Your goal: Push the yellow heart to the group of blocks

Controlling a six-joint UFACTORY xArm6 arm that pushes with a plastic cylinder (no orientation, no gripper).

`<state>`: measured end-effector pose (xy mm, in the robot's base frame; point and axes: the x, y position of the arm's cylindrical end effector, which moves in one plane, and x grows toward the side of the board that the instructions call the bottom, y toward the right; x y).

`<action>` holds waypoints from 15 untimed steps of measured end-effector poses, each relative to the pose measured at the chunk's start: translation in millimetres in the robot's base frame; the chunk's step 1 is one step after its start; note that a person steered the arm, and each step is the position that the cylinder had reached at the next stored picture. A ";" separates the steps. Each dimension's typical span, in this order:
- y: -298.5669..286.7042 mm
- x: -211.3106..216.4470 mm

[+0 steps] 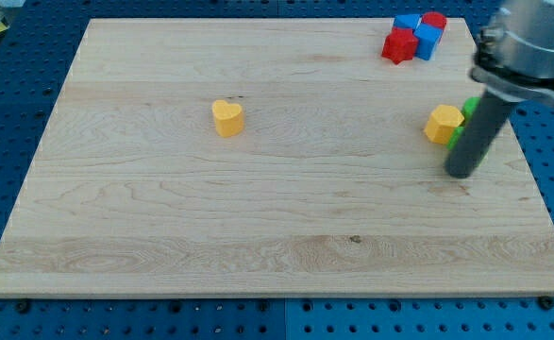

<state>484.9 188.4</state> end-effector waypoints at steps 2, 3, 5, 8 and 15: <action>-168.3 0.0; -262.9 0.0; -342.0 -71.7; -256.9 -72.9; -113.1 -73.9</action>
<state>411.1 75.3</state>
